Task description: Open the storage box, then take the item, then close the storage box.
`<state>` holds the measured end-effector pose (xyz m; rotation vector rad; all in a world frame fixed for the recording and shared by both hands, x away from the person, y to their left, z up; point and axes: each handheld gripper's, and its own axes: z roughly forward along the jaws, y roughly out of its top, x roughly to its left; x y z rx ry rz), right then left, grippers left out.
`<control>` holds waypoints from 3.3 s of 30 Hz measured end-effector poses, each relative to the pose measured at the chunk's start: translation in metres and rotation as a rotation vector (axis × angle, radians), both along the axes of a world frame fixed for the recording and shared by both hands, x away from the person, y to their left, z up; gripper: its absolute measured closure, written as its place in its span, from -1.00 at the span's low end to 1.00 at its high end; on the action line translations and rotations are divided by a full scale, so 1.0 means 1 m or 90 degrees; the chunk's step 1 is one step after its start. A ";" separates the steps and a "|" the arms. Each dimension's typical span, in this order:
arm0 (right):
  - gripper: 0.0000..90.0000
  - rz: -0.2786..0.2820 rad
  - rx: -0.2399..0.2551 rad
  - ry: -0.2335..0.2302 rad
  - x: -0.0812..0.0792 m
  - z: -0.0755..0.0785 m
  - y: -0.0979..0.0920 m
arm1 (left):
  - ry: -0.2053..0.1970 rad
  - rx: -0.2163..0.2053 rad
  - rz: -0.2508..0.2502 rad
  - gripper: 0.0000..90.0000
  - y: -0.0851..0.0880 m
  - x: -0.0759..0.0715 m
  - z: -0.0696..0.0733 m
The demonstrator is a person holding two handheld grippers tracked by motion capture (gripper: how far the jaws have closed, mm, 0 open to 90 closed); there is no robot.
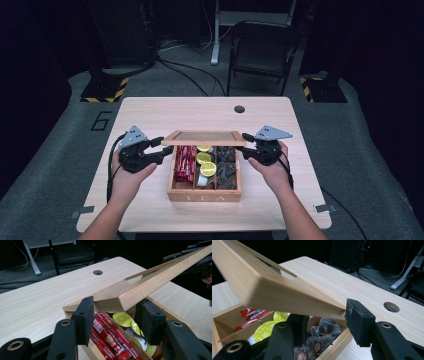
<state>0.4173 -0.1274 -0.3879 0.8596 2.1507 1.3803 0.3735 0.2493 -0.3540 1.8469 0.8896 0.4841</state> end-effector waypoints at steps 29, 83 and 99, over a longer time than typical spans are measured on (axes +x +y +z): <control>0.15 0.009 0.033 0.031 0.030 0.000 -0.002 | -0.006 -0.025 0.035 0.05 -0.004 0.014 0.002; 0.15 0.011 0.053 0.027 0.038 0.002 -0.004 | 0.124 0.049 0.123 0.30 -0.060 0.045 -0.108; 0.15 0.013 0.054 0.029 0.038 0.002 -0.004 | 0.106 0.050 0.157 0.75 -0.061 0.048 -0.107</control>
